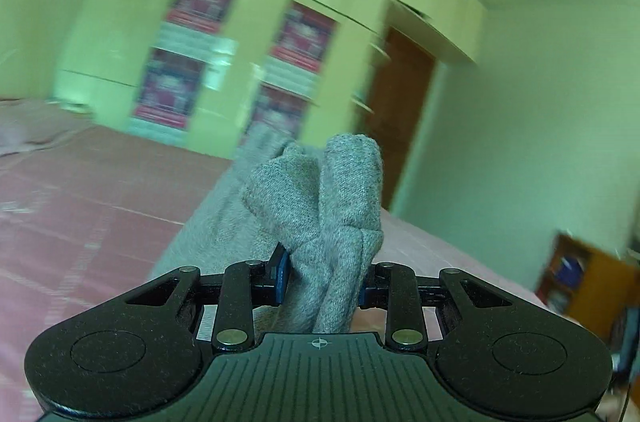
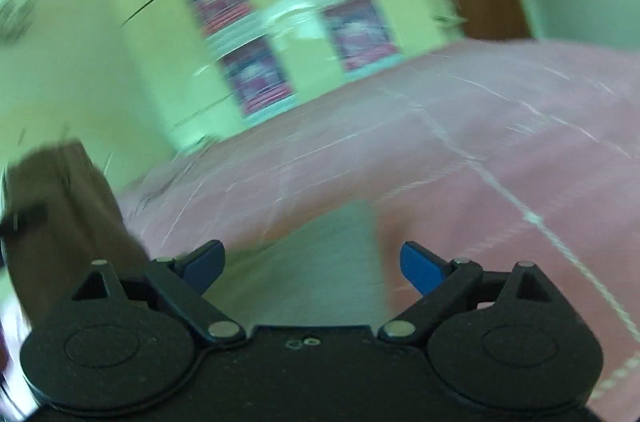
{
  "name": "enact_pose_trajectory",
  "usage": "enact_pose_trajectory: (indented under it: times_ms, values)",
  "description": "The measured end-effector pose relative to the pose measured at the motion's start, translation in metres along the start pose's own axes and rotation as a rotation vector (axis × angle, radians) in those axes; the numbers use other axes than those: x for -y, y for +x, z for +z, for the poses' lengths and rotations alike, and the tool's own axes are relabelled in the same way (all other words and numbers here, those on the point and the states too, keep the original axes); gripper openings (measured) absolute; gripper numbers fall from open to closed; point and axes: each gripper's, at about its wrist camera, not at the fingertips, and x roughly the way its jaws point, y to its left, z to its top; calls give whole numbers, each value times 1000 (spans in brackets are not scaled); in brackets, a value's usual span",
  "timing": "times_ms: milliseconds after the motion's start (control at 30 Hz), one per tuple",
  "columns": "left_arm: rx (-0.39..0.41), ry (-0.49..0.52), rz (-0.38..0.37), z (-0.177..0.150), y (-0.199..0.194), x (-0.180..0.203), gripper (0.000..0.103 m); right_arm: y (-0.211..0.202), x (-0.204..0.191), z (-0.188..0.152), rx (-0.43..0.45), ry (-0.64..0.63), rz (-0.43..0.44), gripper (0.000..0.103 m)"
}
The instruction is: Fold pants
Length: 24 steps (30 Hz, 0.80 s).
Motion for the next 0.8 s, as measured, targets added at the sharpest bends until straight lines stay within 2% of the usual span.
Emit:
enact_pose_trajectory:
  times_ms: [67,100,133,167,200,233,333,400,500,567,667,733,800]
  values:
    - [-112,45,-64,-13,42,48,35,-11,29,5,38,89,-19,90]
    - [-202,73,-80,-27,66,68,42,-16,42,4,51,134,-18,91]
    - [-302,105,-61,-43,86,87,61,-18,56,2,56,190,-25,91]
    - [-380,130,3,-58,96,99,70,-19,67,1,53,239,-31,91]
    - [-405,145,29,-68,96,106,70,-17,78,1,46,291,-25,91]
    - [-393,143,21,-74,88,107,73,-14,85,0,34,328,-10,91]
    - [-311,47,45,-74,47,89,94,2,88,-5,-28,384,86,87]
    - [-250,-19,85,-68,19,70,97,14,78,-9,-77,391,173,85]
    - [-230,-77,172,-64,-20,29,98,31,58,-14,-175,410,260,84]
    - [-219,-108,228,-64,-45,-1,99,37,49,-23,-244,447,260,84]
    - [-233,-149,276,-73,-70,-38,99,45,44,-29,-271,477,261,83]
    - [-248,-156,274,-78,-79,-50,99,53,37,-29,-303,475,233,83]
    - [-283,-147,237,-90,-76,-52,99,60,24,-29,-326,432,184,83]
